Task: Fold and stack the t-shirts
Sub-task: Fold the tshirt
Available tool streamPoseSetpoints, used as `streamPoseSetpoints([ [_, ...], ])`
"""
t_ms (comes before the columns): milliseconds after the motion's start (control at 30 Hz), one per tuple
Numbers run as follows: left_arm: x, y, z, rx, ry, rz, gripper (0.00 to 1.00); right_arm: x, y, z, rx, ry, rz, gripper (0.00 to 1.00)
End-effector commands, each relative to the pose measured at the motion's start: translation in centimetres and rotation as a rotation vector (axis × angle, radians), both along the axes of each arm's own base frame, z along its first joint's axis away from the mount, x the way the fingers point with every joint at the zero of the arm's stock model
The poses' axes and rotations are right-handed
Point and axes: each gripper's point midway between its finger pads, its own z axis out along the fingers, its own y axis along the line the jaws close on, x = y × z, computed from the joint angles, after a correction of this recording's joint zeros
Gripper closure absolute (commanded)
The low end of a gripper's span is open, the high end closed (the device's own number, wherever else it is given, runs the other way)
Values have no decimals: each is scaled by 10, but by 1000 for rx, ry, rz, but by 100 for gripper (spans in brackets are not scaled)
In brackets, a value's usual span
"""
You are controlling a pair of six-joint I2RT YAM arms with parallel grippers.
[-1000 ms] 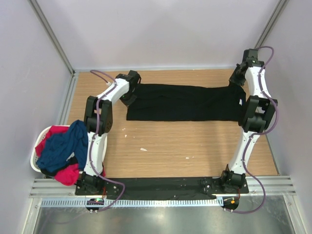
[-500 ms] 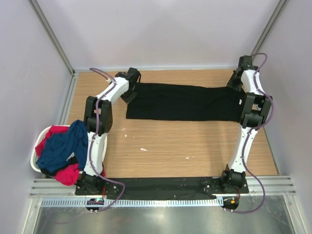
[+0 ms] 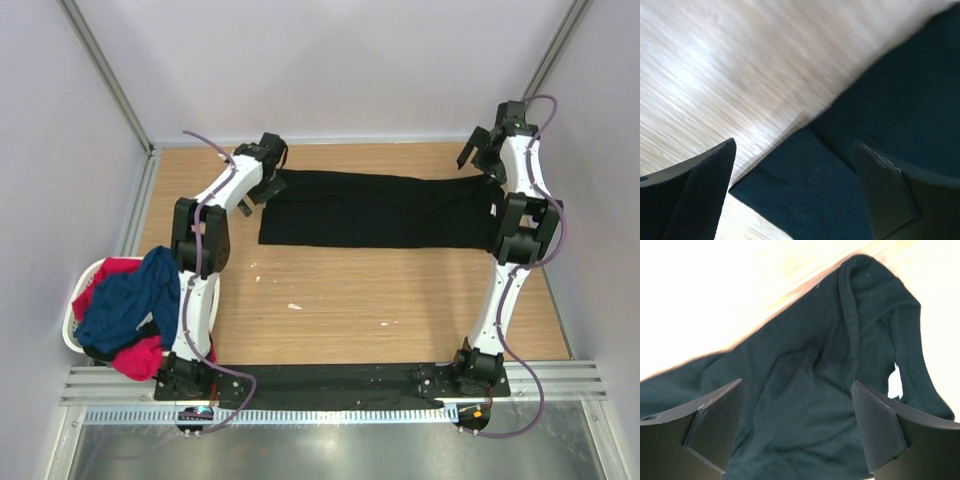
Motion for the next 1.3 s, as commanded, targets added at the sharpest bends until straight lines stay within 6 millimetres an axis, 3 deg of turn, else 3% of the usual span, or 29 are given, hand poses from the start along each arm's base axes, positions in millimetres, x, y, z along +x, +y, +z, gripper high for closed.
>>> streamPoseSetpoints([
  [0,28,3,96,16,-260,-94,0,-14,25,77,-17,-109,59,7],
  [67,31,-6,106,-1,-307,-178,0,-22,39,76,-6,-99,65,7],
  [100,43,-24,129,-60,-407,-239,0,-23,55,85,-7,-114,94,7],
  [167,48,-45,136,-81,-462,-376,0,-21,69,86,-43,-124,107,7],
  [200,61,-68,156,-124,-571,-448,0,-19,78,86,-44,-133,122,7],
  [233,64,-88,157,-160,-597,-544,0,-14,95,81,-43,-143,148,7],
  [300,74,-125,170,-212,-680,-664,0,-9,103,63,-36,-115,106,8],
  [367,82,-147,149,-213,-645,-767,1,-8,109,44,-6,-80,85,11],
  [400,86,-157,156,-206,-659,-790,2,-7,111,32,8,-59,66,13],
  [433,89,-159,150,-195,-652,-805,3,-9,111,23,9,-43,62,13],
  [467,96,-159,130,-170,-622,-812,3,-9,111,19,12,-35,61,14],
  [500,101,-156,130,-141,-625,-803,4,-10,111,13,13,-26,63,14],
  [633,104,-124,93,-21,-509,-723,9,-22,107,-10,-6,24,55,14],
  [667,102,-108,84,25,-466,-672,13,-23,107,-14,-8,31,54,14],
  [700,102,-97,80,19,-453,-618,24,-24,107,-18,-8,35,50,14],
  [733,97,-90,67,9,-419,-587,27,-29,107,-27,-9,55,49,14],
  [767,97,-76,63,-9,-408,-548,29,-30,107,-31,-7,62,49,14],
  [967,83,-42,39,-102,-345,-354,36,-32,106,-56,-6,103,37,16],
  [1200,64,-20,18,-151,-294,-190,35,-32,105,-67,-10,124,29,16],
  [1267,62,-13,22,-169,-309,-141,35,-32,104,-68,-15,127,28,16],
])
